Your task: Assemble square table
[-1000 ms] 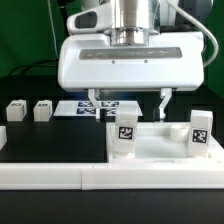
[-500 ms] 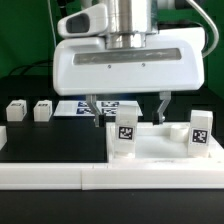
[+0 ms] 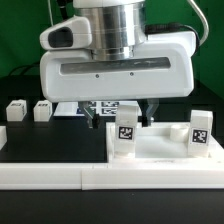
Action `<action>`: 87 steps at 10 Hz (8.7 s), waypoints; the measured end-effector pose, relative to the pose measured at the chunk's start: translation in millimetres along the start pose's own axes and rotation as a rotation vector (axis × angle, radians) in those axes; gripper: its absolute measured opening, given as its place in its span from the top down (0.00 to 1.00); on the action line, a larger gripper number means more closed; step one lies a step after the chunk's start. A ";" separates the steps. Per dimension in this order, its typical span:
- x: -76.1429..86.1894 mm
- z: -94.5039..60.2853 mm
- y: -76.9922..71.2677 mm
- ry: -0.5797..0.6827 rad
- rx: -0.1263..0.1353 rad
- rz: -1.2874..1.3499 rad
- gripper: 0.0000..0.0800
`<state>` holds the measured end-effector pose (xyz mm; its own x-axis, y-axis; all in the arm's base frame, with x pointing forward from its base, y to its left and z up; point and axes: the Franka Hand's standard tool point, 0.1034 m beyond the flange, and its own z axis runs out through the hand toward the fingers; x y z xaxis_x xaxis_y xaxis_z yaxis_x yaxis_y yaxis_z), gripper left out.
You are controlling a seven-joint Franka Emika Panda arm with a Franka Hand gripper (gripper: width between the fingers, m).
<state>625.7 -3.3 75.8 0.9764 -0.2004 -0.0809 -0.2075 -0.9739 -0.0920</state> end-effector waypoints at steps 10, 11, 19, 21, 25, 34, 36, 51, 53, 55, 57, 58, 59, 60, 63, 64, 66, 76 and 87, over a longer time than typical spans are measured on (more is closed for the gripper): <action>-0.6 2.6 -1.2 0.049 0.021 0.872 0.64; 2.2 2.3 -1.3 0.065 0.034 0.995 0.64; 0.2 -1.3 -8.8 0.098 0.011 0.903 0.32; 0.3 -0.2 -11.5 0.108 -0.005 0.691 0.19; 4.4 -5.2 -10.3 0.133 -0.048 0.112 0.19; 8.6 -6.0 -7.4 0.163 -0.053 0.127 0.64; 8.3 -5.4 -3.7 0.170 -0.044 0.396 0.64; -9.0 4.5 -4.6 0.151 -0.027 0.887 0.19; -8.9 4.5 -3.9 0.149 -0.037 0.772 0.19; -6.4 2.7 -4.5 0.161 -0.067 0.438 0.19; -2.1 2.5 -8.5 0.200 -0.098 0.170 0.19; -2.1 2.6 -6.8 0.197 -0.101 0.146 0.19; -2.1 2.7 -7.0 0.198 -0.099 0.158 0.35; -2.2 2.9 -7.2 0.198 -0.098 0.167 0.35; -2.4 3.4 -7.3 0.206 -0.072 0.372 0.64; -2.4 3.5 -7.0 0.207 -0.067 0.412 0.64; -2.3 3.9 -4.1 0.206 -0.042 0.591 0.64; -3.1 11.1 -20.2 0.187 0.121 1.828 0.63; -5.3 8.7 -15.4 0.200 0.002 0.842 0.19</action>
Offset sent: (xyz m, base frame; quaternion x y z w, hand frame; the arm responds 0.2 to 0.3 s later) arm 0.0000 0.0000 0.0000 0.0000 0.0000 0.1296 0.9916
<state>623.2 13.6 68.9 0.4895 -0.8704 0.0532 -0.8666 -0.4924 -0.0812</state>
